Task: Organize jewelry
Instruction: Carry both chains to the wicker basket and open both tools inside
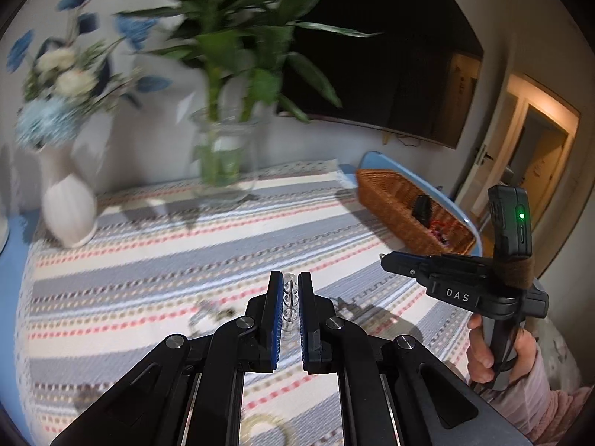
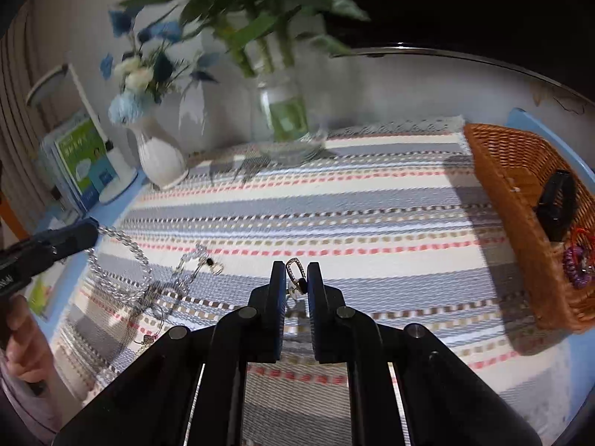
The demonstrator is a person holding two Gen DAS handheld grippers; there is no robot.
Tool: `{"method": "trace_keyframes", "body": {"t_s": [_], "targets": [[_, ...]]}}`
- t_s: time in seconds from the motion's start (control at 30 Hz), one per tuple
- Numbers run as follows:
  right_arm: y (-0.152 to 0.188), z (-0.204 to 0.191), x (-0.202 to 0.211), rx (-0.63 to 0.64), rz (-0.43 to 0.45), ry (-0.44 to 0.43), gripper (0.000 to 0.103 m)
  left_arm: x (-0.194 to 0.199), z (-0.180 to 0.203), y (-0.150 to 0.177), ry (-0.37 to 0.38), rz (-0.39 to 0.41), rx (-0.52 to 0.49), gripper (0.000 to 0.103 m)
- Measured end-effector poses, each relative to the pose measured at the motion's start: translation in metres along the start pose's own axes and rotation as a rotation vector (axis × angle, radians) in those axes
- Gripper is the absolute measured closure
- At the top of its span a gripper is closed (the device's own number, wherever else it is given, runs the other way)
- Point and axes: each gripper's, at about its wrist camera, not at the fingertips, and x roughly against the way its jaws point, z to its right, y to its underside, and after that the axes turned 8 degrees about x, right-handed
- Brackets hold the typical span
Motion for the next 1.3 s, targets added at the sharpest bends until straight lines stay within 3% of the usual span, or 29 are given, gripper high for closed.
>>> {"method": "trace_keyframes", "body": {"t_s": [0.33,0.57,0.77,1.0,1.13,1.3], "targets": [[-0.007,0.075,0.051,-0.126,0.051,-0.039,0.09,-0.052,0.083,-0.032,0.111,-0.045,-0.108,0.095],[0.0,0.137,0.102,-0.202,0.183,0.079,0.09,-0.087,0.151,-0.058,0.193,-0.061,-0.191,0.095],[0.015,0.198,0.122,-0.296,0.191,0.19,0.09,-0.124,0.211,-0.074,0.272,-0.094,-0.242,0.095],[0.038,0.241,0.107,-0.358,0.116,0.254,0.09,-0.179,0.259,-0.061,0.331,-0.181,-0.267,0.095],[0.046,0.255,0.092,-0.353,0.08,0.313,0.09,-0.214,0.275,-0.046,0.305,-0.248,-0.3,0.095],[0.056,0.267,0.076,-0.384,0.061,0.278,0.09,-0.238,0.271,-0.034,0.283,-0.297,-0.294,0.095]]}}
